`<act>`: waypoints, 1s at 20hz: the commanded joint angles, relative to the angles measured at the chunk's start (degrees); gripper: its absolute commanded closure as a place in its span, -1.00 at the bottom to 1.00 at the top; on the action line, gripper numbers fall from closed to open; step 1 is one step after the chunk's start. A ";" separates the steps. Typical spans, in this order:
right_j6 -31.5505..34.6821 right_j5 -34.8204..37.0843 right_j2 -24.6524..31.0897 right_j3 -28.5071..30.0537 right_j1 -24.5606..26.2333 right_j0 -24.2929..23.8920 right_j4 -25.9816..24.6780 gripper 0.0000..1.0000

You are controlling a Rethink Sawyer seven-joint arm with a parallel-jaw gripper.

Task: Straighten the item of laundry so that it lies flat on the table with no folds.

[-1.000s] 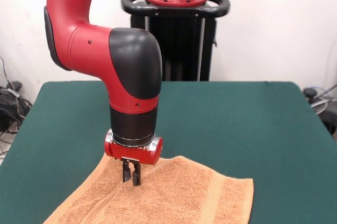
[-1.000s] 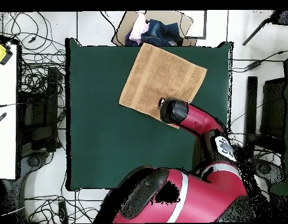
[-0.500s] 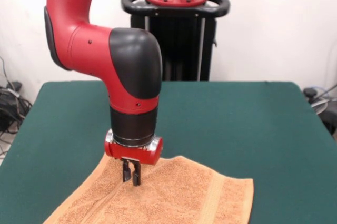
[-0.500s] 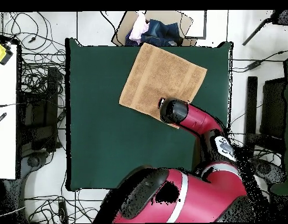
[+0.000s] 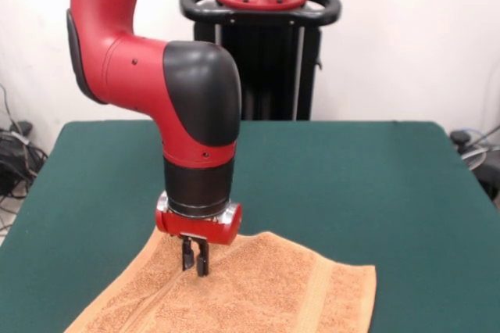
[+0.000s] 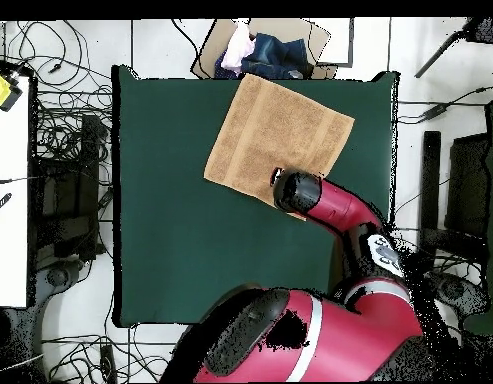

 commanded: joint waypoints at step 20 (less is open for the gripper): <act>12.15 -5.15 -1.47 5.62 0.68 -0.66 0.56 1.00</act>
